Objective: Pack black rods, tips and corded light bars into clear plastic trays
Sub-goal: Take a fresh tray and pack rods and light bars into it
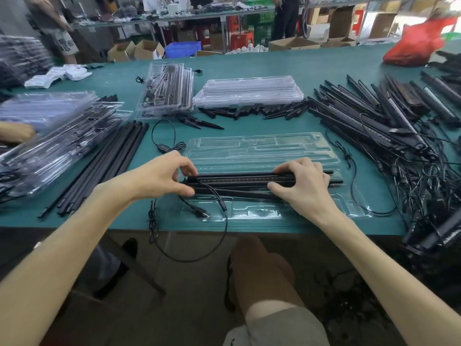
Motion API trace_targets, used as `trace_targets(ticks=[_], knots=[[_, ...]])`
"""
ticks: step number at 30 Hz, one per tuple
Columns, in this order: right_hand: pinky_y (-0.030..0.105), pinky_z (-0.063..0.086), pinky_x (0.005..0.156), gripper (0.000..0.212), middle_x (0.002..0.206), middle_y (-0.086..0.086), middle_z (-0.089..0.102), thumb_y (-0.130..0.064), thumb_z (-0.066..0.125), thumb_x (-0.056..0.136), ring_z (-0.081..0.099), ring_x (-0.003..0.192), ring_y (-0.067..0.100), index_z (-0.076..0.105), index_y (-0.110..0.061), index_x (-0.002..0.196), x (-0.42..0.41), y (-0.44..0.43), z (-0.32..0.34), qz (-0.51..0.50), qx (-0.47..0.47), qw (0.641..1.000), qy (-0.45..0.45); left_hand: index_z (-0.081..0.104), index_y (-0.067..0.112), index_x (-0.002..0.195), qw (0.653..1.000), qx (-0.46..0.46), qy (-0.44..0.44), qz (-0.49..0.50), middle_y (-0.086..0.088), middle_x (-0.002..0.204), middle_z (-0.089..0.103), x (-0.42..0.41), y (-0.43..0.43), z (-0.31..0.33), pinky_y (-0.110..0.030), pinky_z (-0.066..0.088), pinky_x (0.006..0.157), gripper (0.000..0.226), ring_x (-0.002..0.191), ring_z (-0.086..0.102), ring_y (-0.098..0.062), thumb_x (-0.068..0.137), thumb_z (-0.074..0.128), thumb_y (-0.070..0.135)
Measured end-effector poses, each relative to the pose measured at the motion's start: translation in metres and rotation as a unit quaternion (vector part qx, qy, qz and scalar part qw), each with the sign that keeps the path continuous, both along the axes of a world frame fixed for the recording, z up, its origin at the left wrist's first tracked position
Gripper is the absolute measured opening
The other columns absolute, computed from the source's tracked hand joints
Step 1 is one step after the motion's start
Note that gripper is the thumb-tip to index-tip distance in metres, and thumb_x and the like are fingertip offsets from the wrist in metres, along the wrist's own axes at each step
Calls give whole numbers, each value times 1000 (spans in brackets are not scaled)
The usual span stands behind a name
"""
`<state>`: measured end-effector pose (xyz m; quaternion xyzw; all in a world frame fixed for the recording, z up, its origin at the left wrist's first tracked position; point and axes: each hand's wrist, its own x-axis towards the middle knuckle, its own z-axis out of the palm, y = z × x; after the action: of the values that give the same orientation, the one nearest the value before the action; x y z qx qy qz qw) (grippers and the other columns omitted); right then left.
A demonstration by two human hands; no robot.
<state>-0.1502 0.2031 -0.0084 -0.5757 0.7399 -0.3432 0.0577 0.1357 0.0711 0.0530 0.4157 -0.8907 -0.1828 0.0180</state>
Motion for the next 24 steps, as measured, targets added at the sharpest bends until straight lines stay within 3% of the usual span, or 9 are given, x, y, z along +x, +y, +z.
trace_targets(ticks=[5,8,13,19,24], knots=[[33,22,93,30,113,-5,53,-41,73,85,39,114,19,67,-30,112,0,1,0,-10,-1,1000,-4,69,20,108,998,-10,61,-17,0,101,56,-23,8,-12,-19,38,73,24,83,59,-16,86,78,15],[34,22,96,28,114,-4,54,-39,72,86,39,115,19,67,-29,112,-1,3,-1,-16,-6,1000,-8,68,15,105,996,23,89,2,2,99,57,-26,7,-17,-10,40,68,27,75,59,-15,83,80,6],[33,22,94,28,112,-6,53,-38,72,87,40,114,19,68,-28,112,1,3,-1,-20,-9,1000,-6,67,16,104,998,14,68,0,6,95,57,-28,3,-18,-15,44,68,27,77,61,-16,82,81,8],[32,21,95,22,115,-5,55,-35,68,92,40,116,19,68,-27,112,1,2,-1,-21,-5,1000,-11,69,20,98,994,38,104,23,6,102,63,-24,1,-21,-24,45,76,25,75,61,-10,80,83,9],[34,21,97,18,117,-2,56,-30,63,96,41,118,20,68,-25,113,1,4,0,-20,-1,1000,-10,69,18,101,994,29,103,26,3,104,64,-24,2,-22,-20,44,74,24,77,61,-10,82,82,10]])
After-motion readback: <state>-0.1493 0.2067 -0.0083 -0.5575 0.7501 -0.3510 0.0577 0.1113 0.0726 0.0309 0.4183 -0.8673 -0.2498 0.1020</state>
